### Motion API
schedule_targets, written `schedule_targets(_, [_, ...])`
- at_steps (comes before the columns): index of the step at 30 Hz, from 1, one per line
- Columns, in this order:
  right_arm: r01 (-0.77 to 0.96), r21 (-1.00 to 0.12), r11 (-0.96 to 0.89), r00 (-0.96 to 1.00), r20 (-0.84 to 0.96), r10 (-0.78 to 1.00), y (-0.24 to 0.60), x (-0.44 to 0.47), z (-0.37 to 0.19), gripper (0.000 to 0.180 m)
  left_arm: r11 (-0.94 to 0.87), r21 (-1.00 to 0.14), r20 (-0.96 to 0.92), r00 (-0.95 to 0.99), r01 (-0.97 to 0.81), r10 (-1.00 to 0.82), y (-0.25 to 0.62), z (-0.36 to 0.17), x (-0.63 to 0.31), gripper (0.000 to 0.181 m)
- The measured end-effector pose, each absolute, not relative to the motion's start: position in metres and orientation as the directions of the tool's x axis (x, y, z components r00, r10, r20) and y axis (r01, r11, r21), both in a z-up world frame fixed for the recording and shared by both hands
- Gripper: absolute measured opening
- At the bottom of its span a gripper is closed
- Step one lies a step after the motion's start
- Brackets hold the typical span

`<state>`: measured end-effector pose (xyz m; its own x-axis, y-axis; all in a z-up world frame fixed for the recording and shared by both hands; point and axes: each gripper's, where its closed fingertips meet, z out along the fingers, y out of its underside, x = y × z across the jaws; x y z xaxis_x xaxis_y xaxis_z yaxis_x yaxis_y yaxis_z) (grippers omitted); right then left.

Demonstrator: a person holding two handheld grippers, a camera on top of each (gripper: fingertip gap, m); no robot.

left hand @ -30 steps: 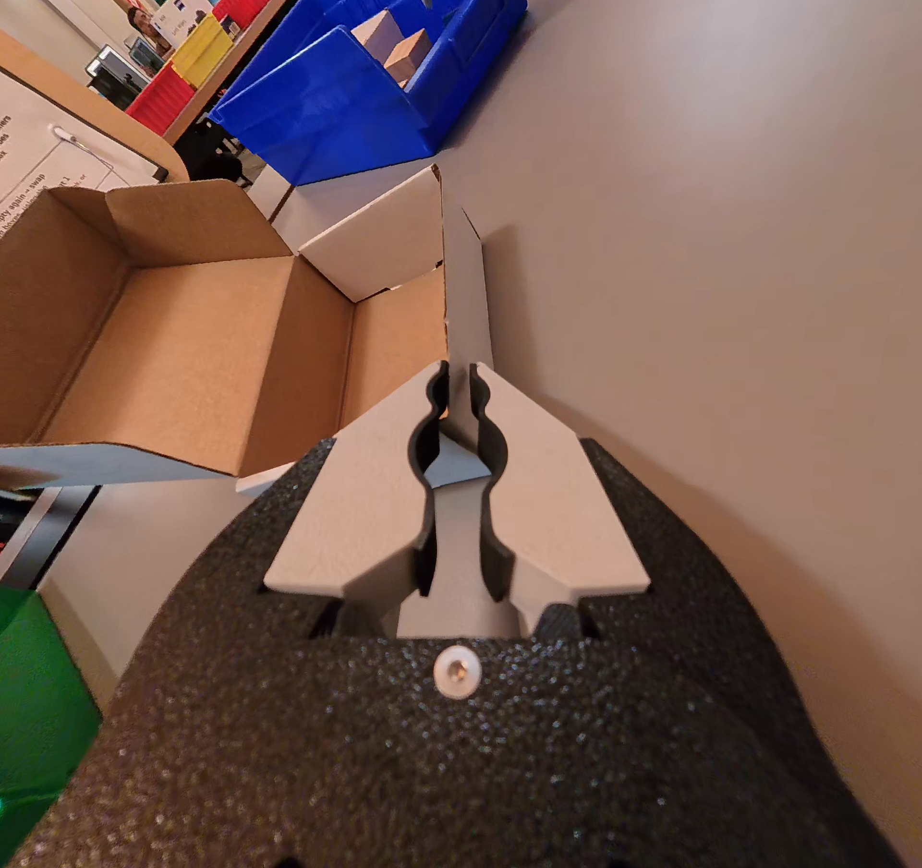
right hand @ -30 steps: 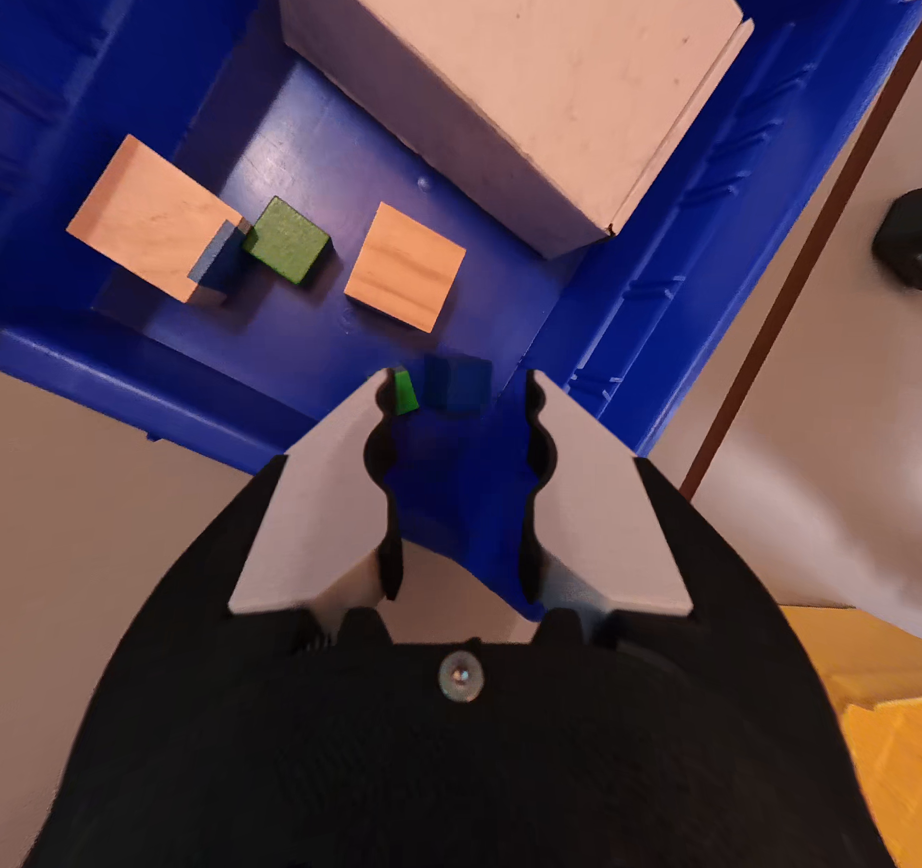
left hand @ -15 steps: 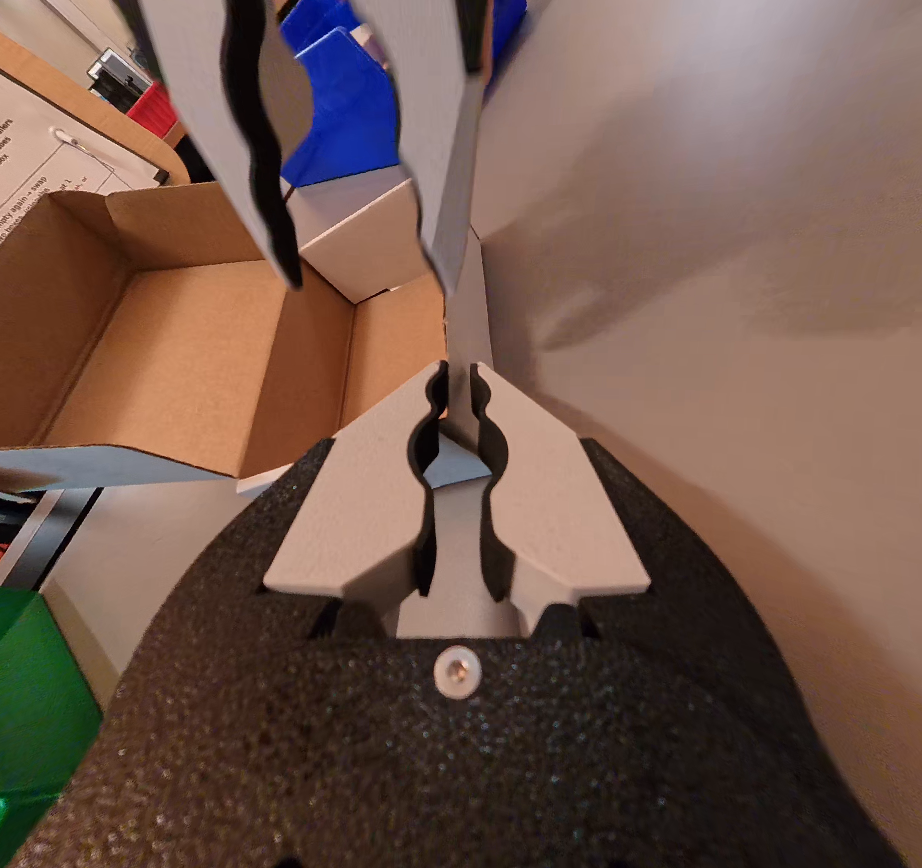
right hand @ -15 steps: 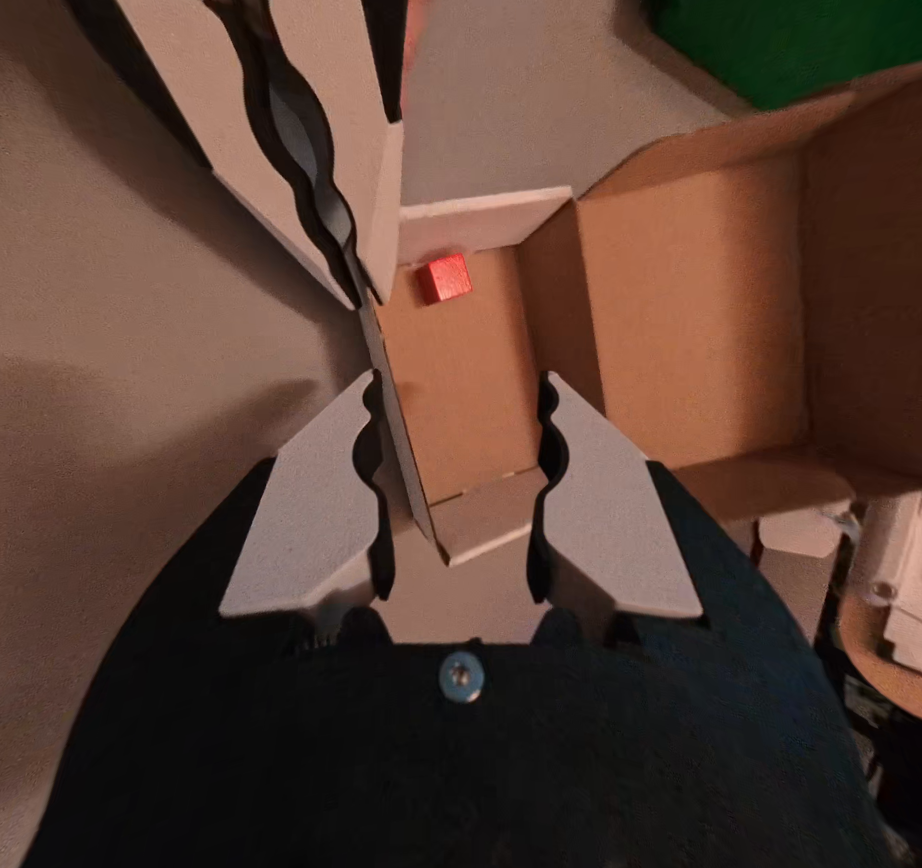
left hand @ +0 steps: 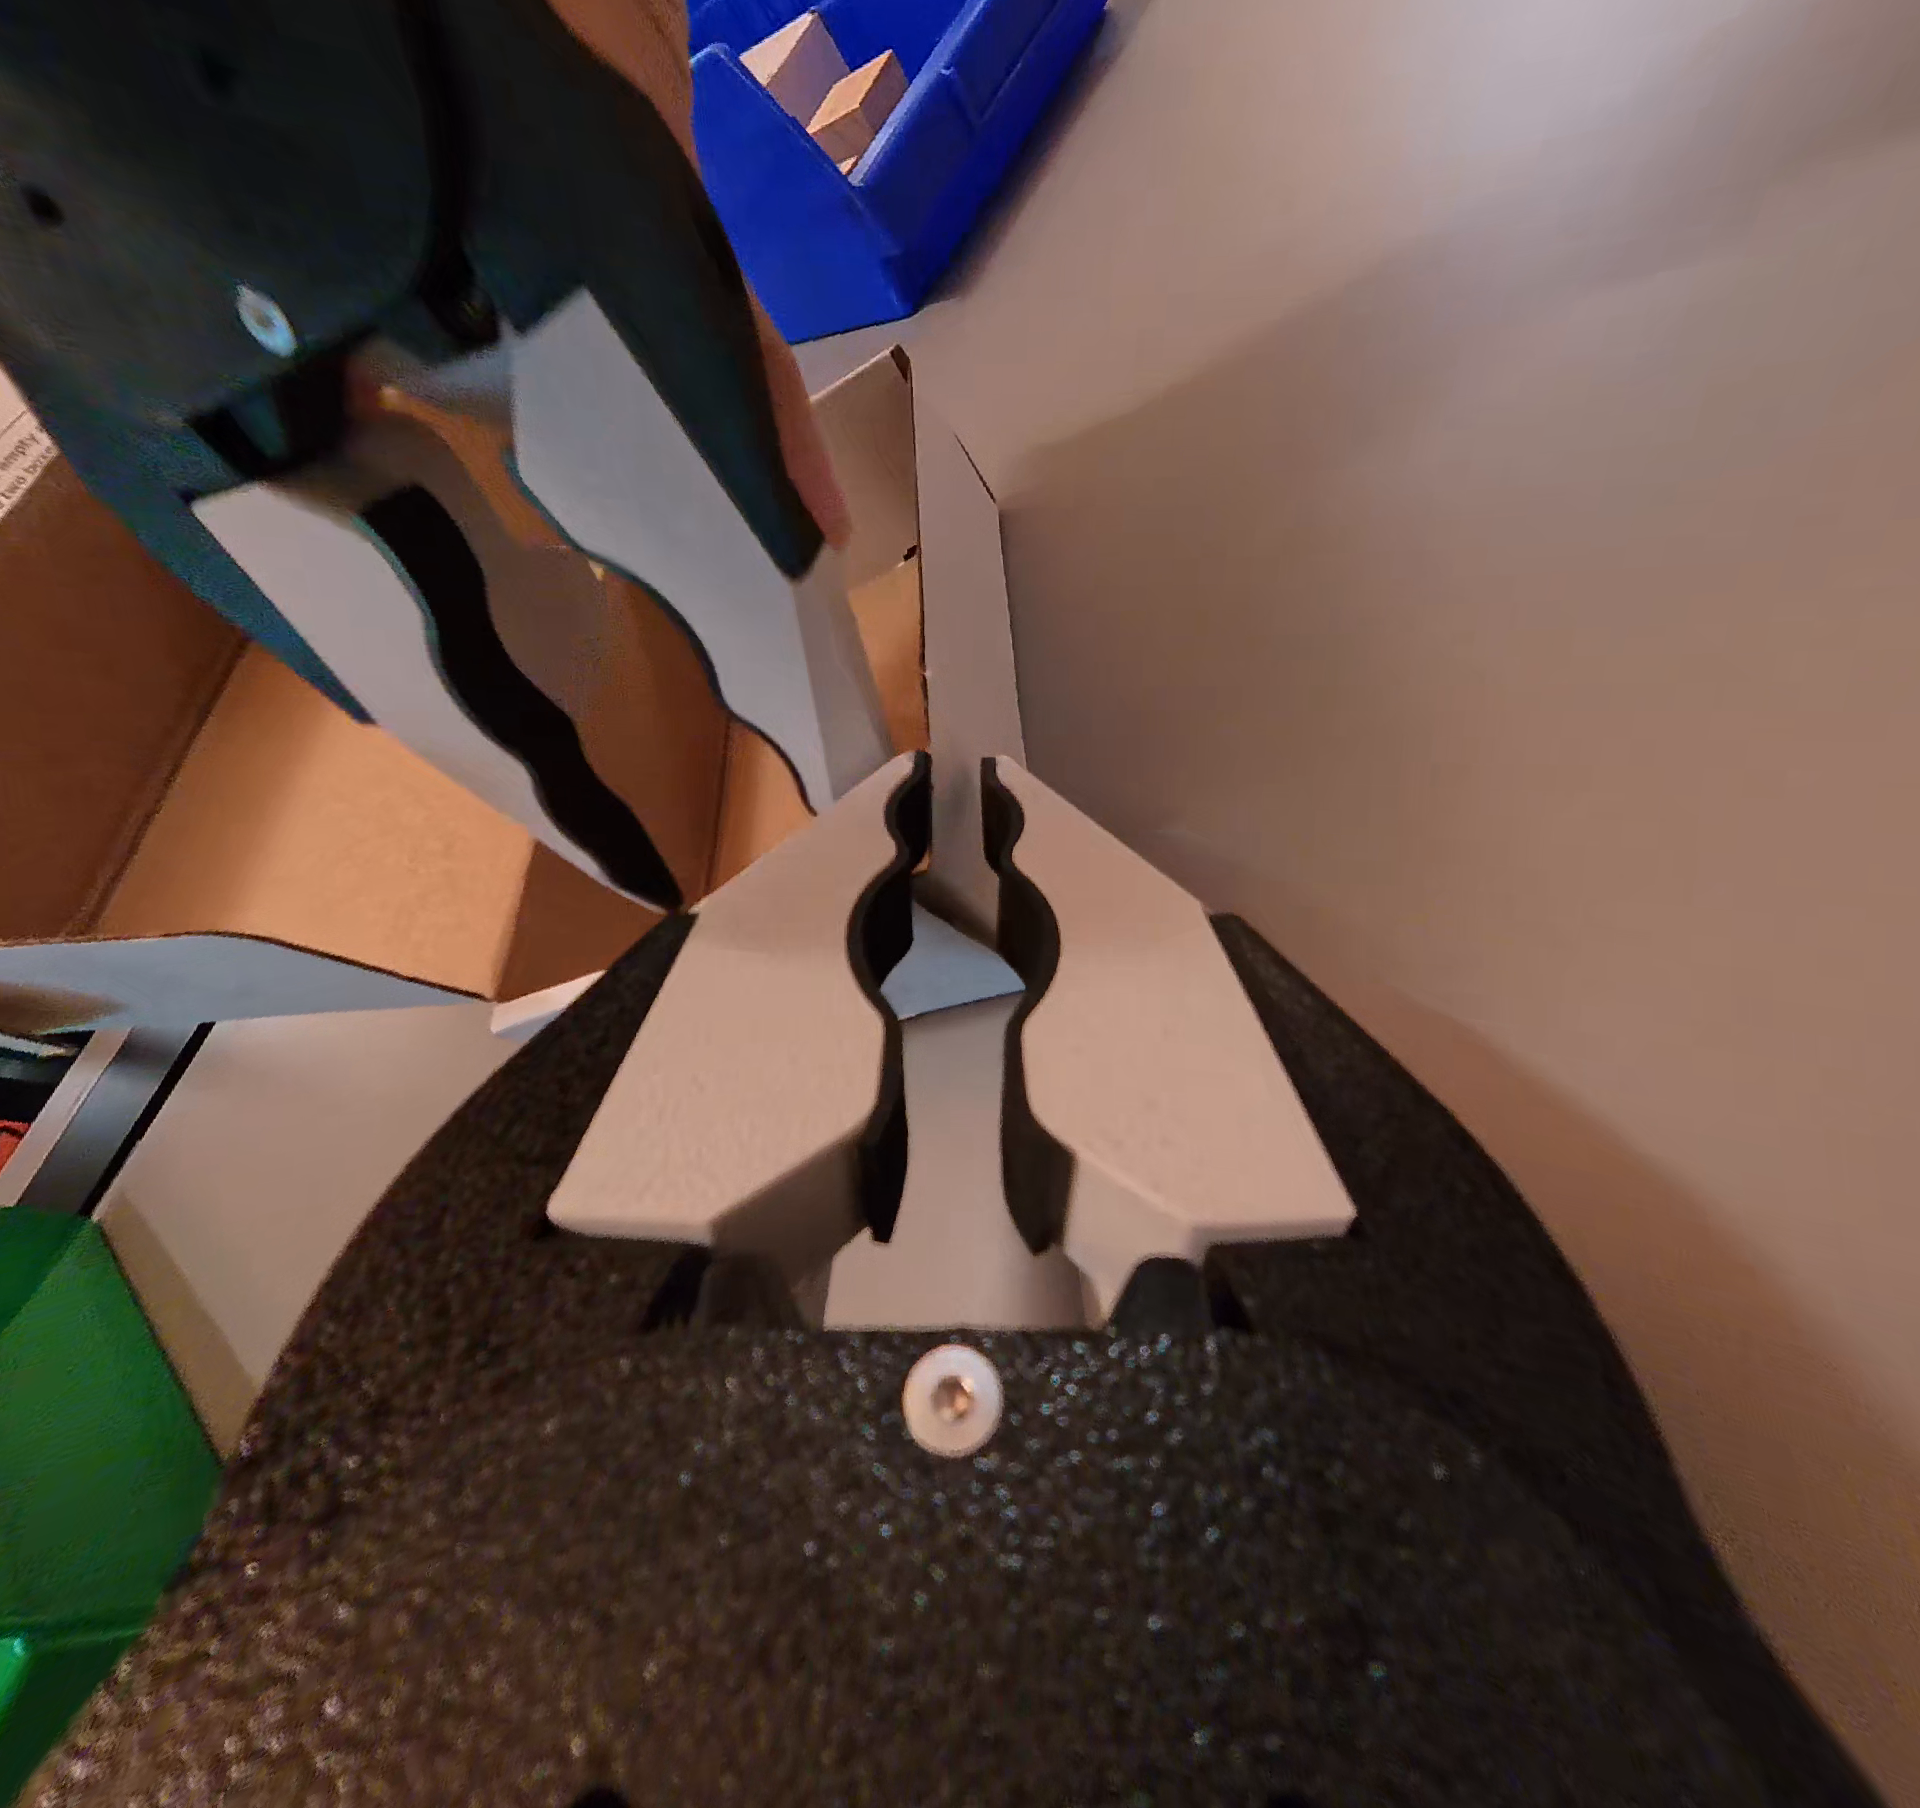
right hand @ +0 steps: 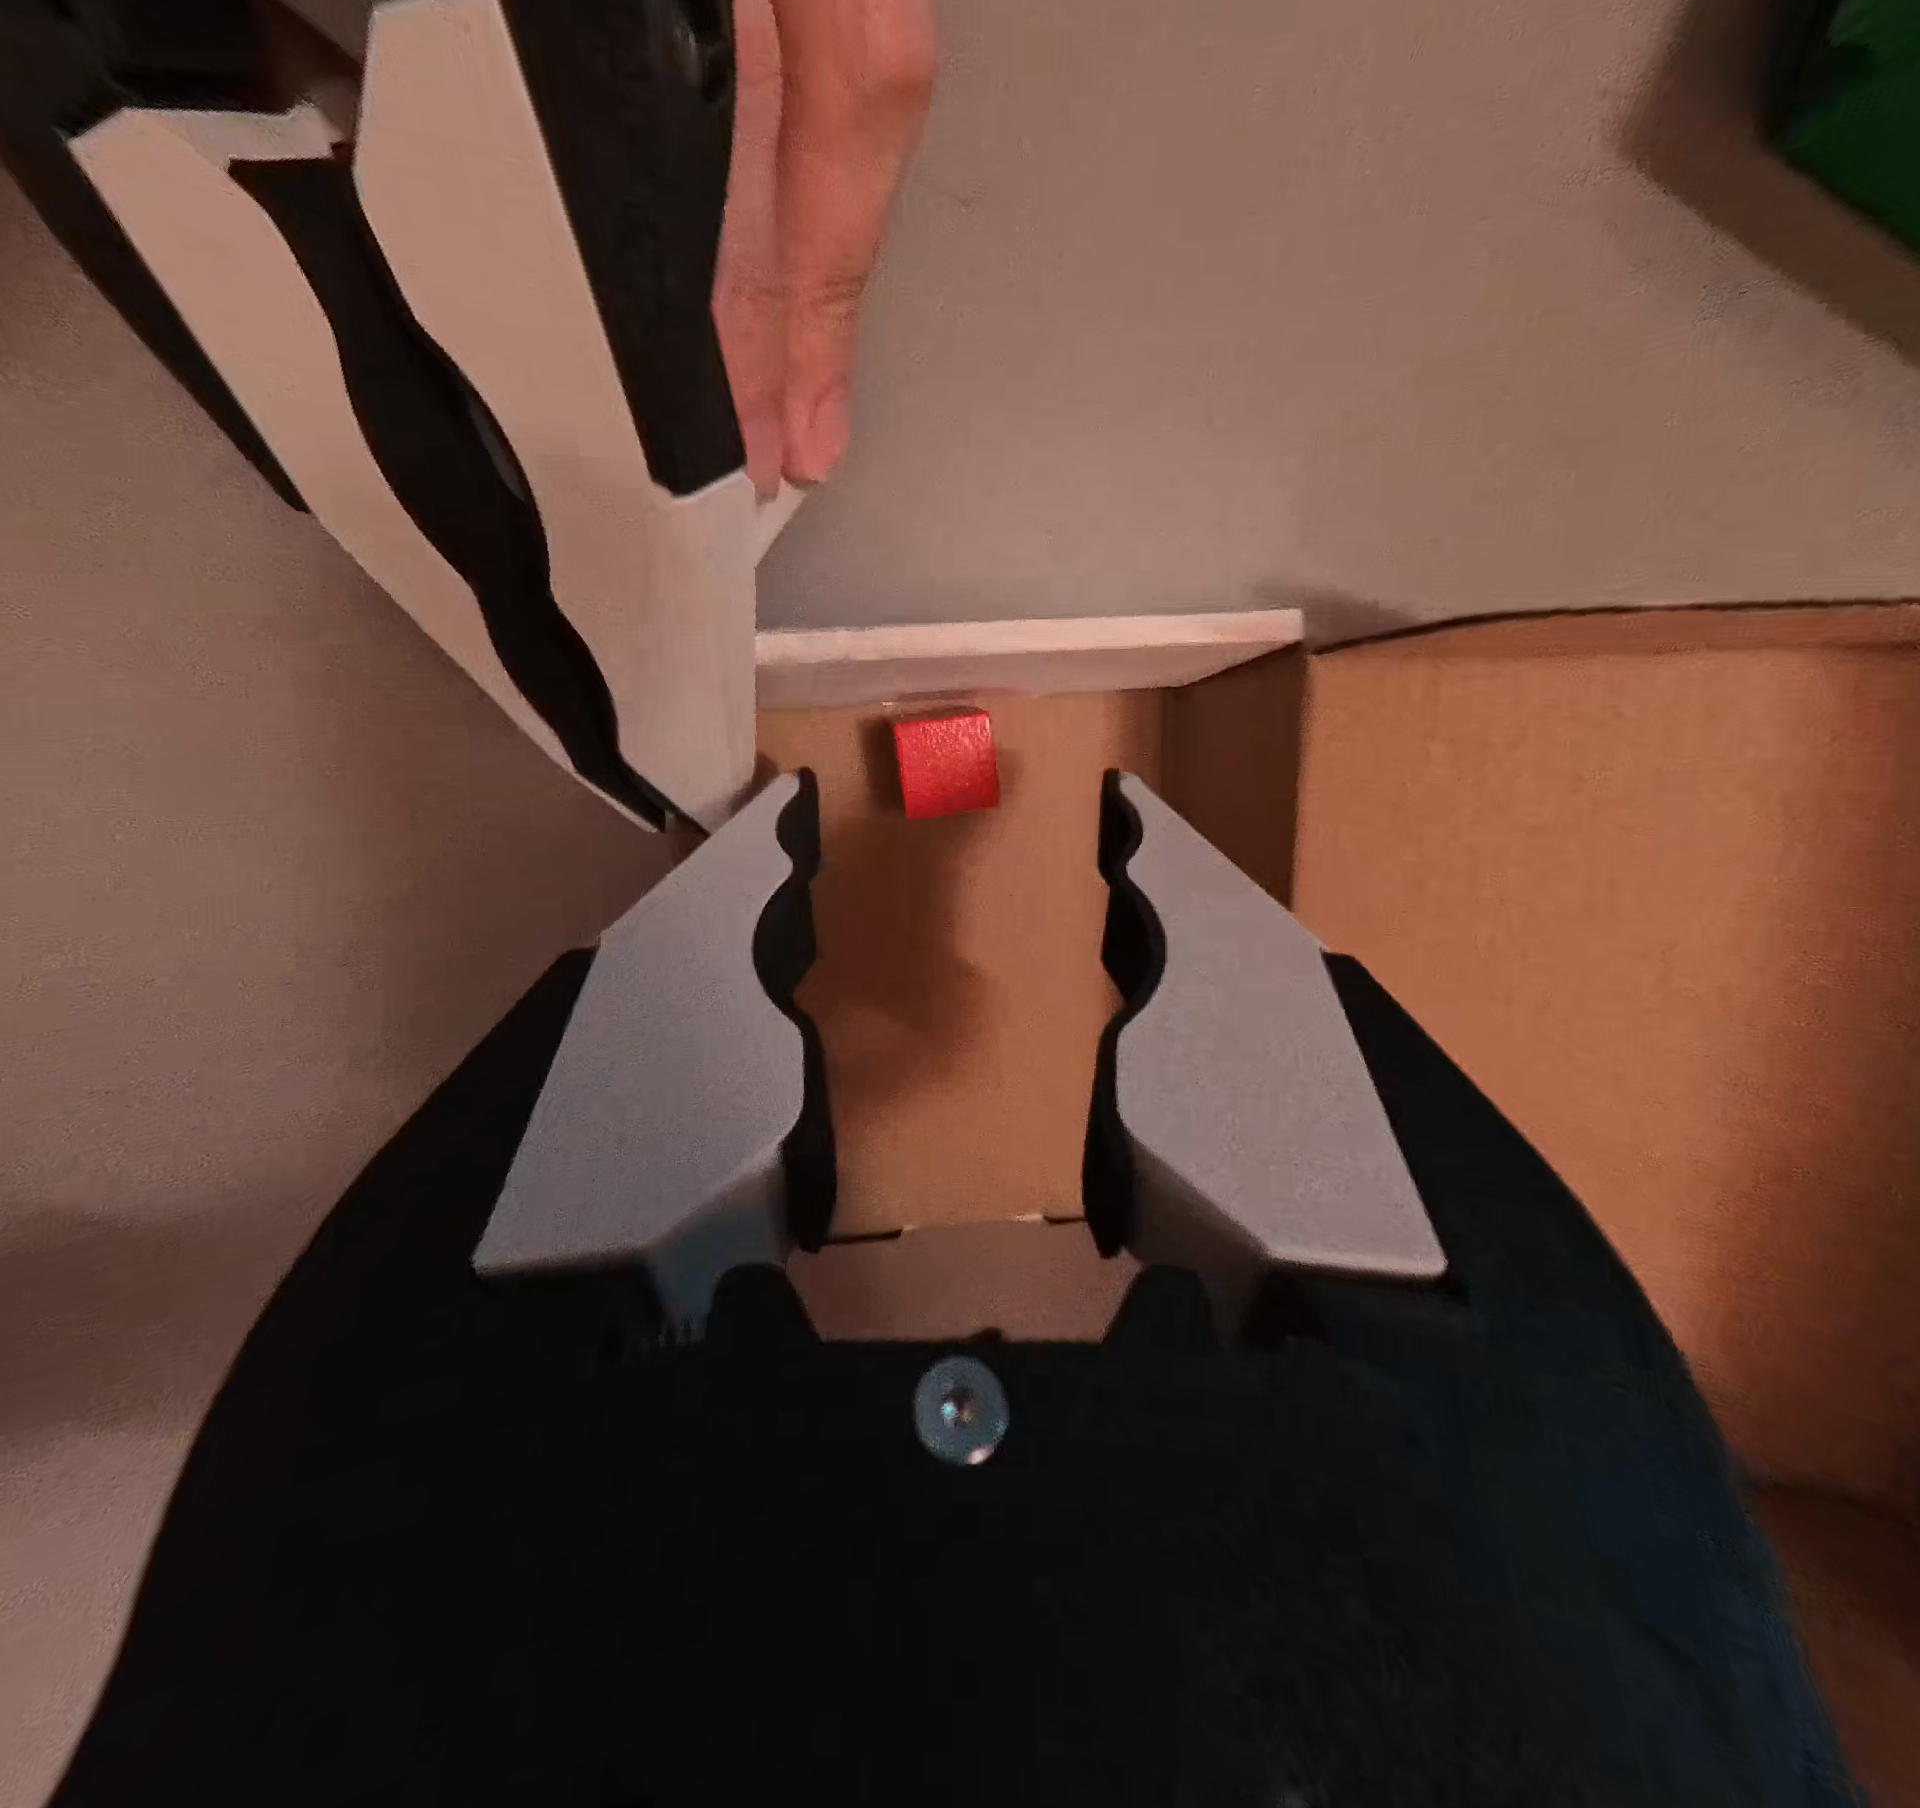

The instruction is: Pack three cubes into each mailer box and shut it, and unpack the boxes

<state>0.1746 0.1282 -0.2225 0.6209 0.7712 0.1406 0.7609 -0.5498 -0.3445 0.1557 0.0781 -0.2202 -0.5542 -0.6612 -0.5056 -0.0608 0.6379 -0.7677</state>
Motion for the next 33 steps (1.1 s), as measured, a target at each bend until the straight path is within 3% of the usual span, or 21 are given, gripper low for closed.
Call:
schedule_targets(2, [0.777, -0.308, -0.549, 0.611, 0.157, 0.776, 0.131, 0.177, -0.232, 0.053, 0.637, -0.769, -0.504, -0.556, -0.061, -0.661, 0.078, -0.22, 0.156, 0.006])
schedule_targets(7, [0.795, -0.252, -0.551, 0.59, 0.114, 0.799, 0.127, 0.175, -0.248, 0.031, 0.635, -0.77, -0.501, -0.559, -0.059, -0.66, 0.078, -0.22, 0.155, 0.006])
schedule_targets(13, [0.705, -0.309, -0.638, 0.698, 0.145, 0.701, 0.098, 0.196, -0.195, 0.02, 0.636, -0.769, -0.503, -0.558, -0.059, -0.66, 0.078, -0.22, 0.155, 0.006])
schedule_targets(16, [0.578, -0.332, -0.745, 0.816, 0.234, 0.529, 0.057, 0.245, -0.151, 0.019, 0.638, -0.768, -0.505, -0.557, -0.057, -0.659, 0.078, -0.22, 0.156, 0.006])
schedule_targets(19, [0.316, -0.367, -0.875, 0.918, 0.35, 0.185, -0.001, 0.327, -0.119, 0.019, 0.634, -0.771, -0.5, -0.561, -0.059, -0.66, 0.078, -0.22, 0.156, 0.006])
schedule_targets(24, [-0.182, -0.417, -0.891, 0.885, 0.326, -0.333, -0.089, 0.428, -0.15, 0.02, 0.634, -0.771, -0.499, -0.563, -0.059, -0.659, 0.078, -0.22, 0.156, 0.006])
schedule_targets(27, [-0.296, -0.382, -0.876, 0.866, 0.28, -0.415, -0.112, 0.439, -0.184, 0.02, 0.638, -0.768, -0.505, -0.56, -0.055, -0.657, 0.078, -0.22, 0.156, 0.007])
schedule_targets(29, [-0.333, -0.426, -0.841, 0.849, 0.252, -0.464, -0.112, 0.438, -0.19, 0.064, 0.643, -0.764, -0.511, -0.56, -0.051, -0.652, 0.078, -0.22, 0.155, 0.008])
schedule_targets(30, [-0.333, -0.467, -0.819, 0.837, 0.253, -0.485, -0.11, 0.437, -0.185, 0.072, 0.645, -0.762, -0.513, -0.562, -0.049, -0.649, 0.078, -0.22, 0.154, 0.01])
schedule_targets(33, [-0.297, -0.646, -0.703, 0.804, 0.228, -0.55, -0.087, 0.422, -0.146, 0.066, 0.646, -0.763, -0.516, -0.567, -0.036, -0.642, 0.077, -0.219, 0.153, 0.015])
